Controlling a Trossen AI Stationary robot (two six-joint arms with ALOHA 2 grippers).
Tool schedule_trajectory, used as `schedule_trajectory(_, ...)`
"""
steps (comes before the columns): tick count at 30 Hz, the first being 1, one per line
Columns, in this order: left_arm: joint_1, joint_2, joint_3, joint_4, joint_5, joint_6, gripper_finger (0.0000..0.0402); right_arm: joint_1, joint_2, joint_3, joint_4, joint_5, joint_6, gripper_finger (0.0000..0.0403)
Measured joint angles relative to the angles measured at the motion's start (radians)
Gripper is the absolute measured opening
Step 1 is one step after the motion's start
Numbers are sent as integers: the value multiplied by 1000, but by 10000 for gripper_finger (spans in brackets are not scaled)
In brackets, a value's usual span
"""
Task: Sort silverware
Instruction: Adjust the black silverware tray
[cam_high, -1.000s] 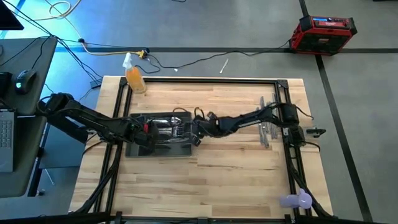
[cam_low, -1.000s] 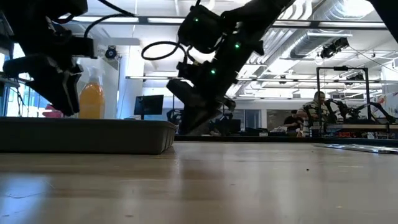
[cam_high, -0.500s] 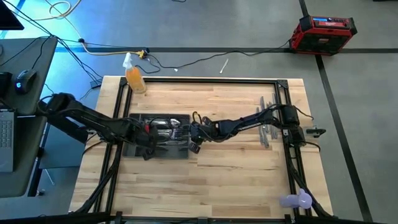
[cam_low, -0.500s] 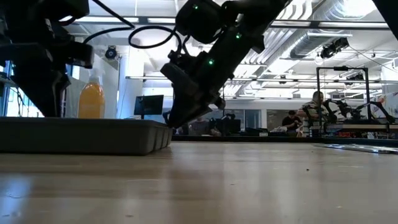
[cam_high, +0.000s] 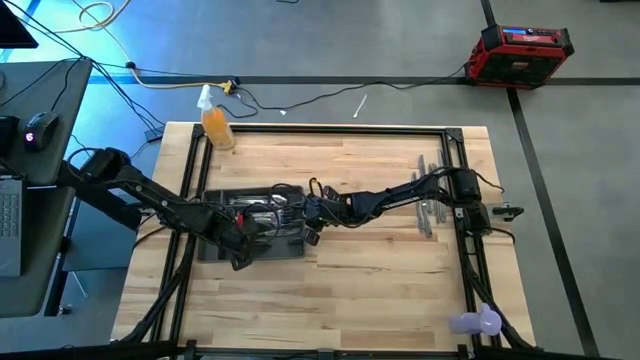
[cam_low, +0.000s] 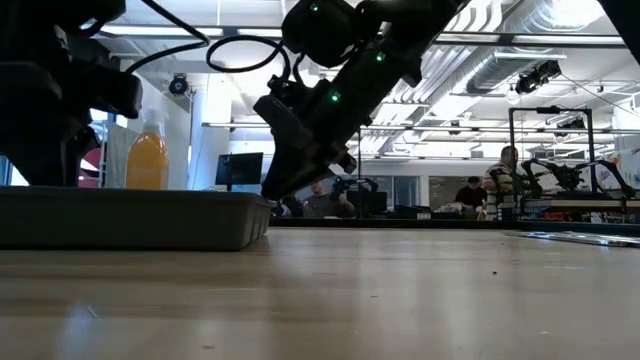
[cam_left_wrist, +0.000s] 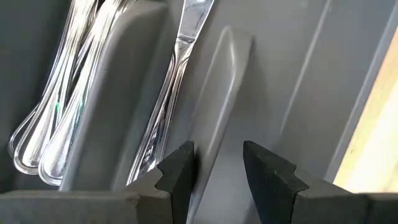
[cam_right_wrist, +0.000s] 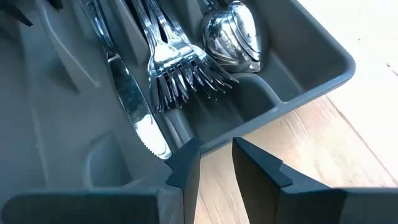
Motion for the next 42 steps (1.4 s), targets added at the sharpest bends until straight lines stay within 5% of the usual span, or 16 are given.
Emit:
schedule_trajectory(16,-49,-1,0,-64,43,-87,119,21,0,0,33,-1,-11,84)
schedule_trajectory(24,-51,-28,49,-177,124,-95,119,21,-107,0,-162,32,-17,84)
schedule_trajectory(35,-61,-28,210,-289,-87,-58,119,47,-312,-14,-676,137,96,85)
schedule_trajectory(42,-37,-12,213,-58,-260,143,119,115,-445,-159,-704,77,144,85)
